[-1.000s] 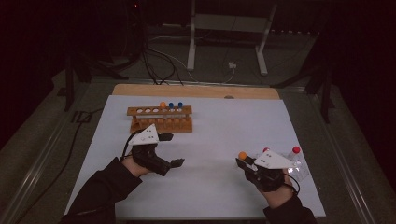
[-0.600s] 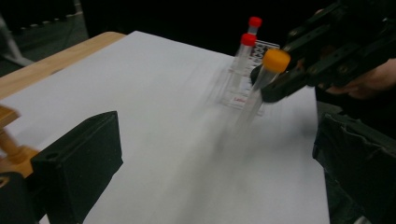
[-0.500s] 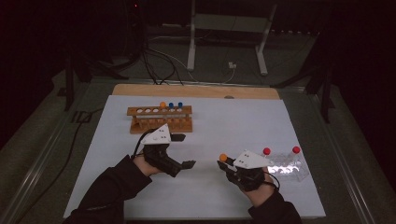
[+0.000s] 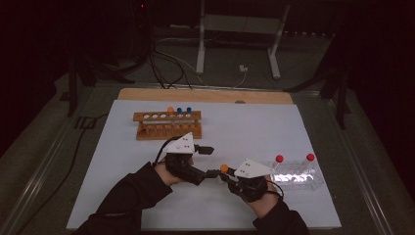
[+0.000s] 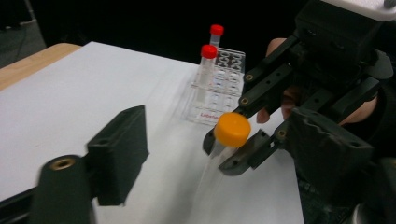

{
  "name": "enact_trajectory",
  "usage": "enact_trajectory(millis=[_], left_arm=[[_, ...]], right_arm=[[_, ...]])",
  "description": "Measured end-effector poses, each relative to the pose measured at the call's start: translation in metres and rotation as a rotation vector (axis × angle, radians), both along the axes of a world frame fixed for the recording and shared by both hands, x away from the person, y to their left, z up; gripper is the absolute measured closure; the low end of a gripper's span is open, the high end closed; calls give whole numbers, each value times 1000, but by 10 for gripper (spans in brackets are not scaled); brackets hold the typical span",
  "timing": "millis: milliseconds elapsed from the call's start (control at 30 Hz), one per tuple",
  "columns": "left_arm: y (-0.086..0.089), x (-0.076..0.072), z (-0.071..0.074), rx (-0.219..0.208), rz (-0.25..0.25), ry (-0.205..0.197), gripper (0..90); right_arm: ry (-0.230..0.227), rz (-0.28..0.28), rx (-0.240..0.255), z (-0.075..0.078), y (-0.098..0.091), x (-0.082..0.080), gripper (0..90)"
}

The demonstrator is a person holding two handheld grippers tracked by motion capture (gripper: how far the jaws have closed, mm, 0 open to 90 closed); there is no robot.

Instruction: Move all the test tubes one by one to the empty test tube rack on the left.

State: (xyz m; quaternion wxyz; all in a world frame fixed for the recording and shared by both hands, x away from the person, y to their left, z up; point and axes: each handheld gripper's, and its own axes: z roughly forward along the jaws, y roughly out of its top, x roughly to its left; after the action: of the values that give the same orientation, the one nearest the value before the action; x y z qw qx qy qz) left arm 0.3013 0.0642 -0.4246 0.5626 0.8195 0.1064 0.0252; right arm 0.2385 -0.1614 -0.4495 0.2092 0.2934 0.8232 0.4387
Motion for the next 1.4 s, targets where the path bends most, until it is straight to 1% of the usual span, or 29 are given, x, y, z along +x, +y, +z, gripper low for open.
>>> enact_trajectory(millis=[167, 300, 367, 400, 433, 467, 500, 600, 633, 733, 800, 833, 900, 933, 967, 1000, 1067, 1100, 1167, 1233, 1267, 1400], left_arm=[[-9, -2, -3, 6, -20, -7, 377], [-16, -3, -5, 32, -20, -27, 478], [-17, -2, -7, 33, -20, -31, 525], [-18, -2, -7, 35, -15, -40, 544], [-18, -2, -7, 34, -19, -36, 568], [-19, -2, -7, 33, -17, -40, 601], [-20, -2, -7, 38, -22, -44, 612], [-21, -3, -7, 40, -33, -55, 685], [-21, -3, -6, 44, -32, -65, 699], [-22, -3, -5, 56, -35, -77, 709], [-22, -2, -5, 58, -34, -75, 712], [-22, -2, -4, 58, -35, -80, 714], [-21, -1, -2, 54, -32, -79, 716], [-20, -1, -2, 52, -26, -78, 717], [-19, 0, -1, 48, -27, -77, 717], [-17, 0, 0, 46, -20, -81, 718], [-14, 2, 2, 46, -5, -84, 718], [-12, 3, 4, 44, 1, -88, 718], [-7, 5, 6, 47, 18, -89, 719], [-1, 7, 8, 49, 32, -91, 718], [2, 8, 9, 50, 46, -95, 719], [17, 13, 14, 57, 91, -104, 718]], right_arm=[[6, 1, 2, 0, 2, 1, 744], [9, 0, 10, 1, 2, 1, 744], [12, 0, 12, 2, 2, 1, 744], [11, -1, 13, 2, 2, 0, 744], [12, 2, 13, 3, 2, 0, 744], [9, 2, 11, 3, 2, 0, 744], [9, 1, 12, 3, 3, 0, 744], [14, -5, 16, 3, 2, 1, 744], [15, -8, 18, 3, 1, 2, 744], [20, -12, 21, 3, 1, 2, 743], [22, -14, 24, 3, 1, 3, 743], [24, -15, 31, 3, 0, 3, 742], [23, -16, 48, 3, 0, 2, 733], [17, -22, 46, 4, 0, 2, 721], [11, -28, 55, 4, -1, 2, 684], [14, -32, 65, 5, -2, 2, 652], [5, -42, 69, 6, -4, 2, 577], [9, -45, 76, 7, -5, 2, 546], [-2, -49, 87, 9, -8, 1, 463], [-10, -53, 107, 11, -11, 1, 419], [-11, -57, 121, 12, -12, 1, 382], [-25, -58, 150, 14, -15, 0, 253]])
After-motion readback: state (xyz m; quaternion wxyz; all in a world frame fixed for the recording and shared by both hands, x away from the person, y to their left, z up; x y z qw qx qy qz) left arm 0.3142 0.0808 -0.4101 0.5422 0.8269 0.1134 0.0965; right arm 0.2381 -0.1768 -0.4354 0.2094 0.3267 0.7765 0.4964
